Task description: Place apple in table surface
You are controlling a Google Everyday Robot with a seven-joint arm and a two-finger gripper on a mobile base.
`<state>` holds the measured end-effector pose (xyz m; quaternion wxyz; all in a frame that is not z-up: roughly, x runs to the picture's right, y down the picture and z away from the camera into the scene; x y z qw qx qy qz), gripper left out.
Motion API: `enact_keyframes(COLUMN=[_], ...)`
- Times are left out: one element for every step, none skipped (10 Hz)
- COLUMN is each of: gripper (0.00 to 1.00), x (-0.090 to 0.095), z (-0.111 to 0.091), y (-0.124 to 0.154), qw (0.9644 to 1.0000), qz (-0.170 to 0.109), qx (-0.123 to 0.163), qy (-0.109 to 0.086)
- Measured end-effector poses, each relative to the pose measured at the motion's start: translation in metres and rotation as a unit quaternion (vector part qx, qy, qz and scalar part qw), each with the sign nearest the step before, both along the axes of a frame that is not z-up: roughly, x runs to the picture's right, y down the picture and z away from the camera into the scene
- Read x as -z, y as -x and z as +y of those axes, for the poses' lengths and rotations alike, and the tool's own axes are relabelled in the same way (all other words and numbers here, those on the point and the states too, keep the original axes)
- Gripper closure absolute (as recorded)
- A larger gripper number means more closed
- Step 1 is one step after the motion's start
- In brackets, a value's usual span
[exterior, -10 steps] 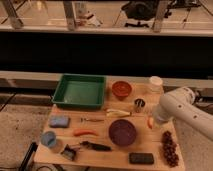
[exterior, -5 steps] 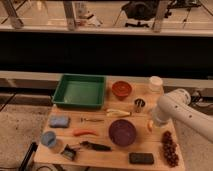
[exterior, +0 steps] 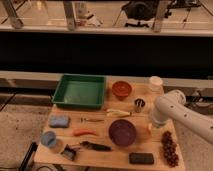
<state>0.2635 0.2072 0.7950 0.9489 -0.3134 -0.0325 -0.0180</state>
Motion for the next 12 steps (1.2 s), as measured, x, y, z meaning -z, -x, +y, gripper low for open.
enact_keyframes(gripper=[0.99, 0.94, 0.82, 0.72, 0.64, 0.52, 0.44, 0.34, 0.24, 0.2, 0.2, 0.2], x=[-0.0019, -0.0034, -0.0052, -0.0065, -0.0072, -0.008, -0.0087, -0.0093, -0.0097, -0.0099, -0.01, -0.01], z=[0.0016, 0.0026, 0.0035, 0.0036, 0.0038, 0.004, 0.004, 0.0042, 0.0043, 0.0042, 0.0045, 0.0045], y=[0.0006, 0.0008, 0.0022, 0.003, 0.0028, 0.0026, 0.002, 0.0021, 0.0022, 0.0021, 0.002, 0.0019], qw=[1.0, 1.0, 1.0, 0.9999, 0.9999, 0.9998, 0.9998, 0.9998, 0.9998, 0.9998, 0.9997, 0.9997], qz=[0.001, 0.004, 0.005, 0.009, 0.012, 0.014, 0.016, 0.017, 0.018, 0.019, 0.019, 0.019], qx=[0.001, 0.001, 0.005, 0.006, 0.006, 0.005, 0.005, 0.005, 0.005, 0.004, 0.003, 0.003], qy=[0.003, 0.005, 0.006, 0.008, 0.009, 0.01, 0.01, 0.01, 0.011, 0.012, 0.012, 0.012])
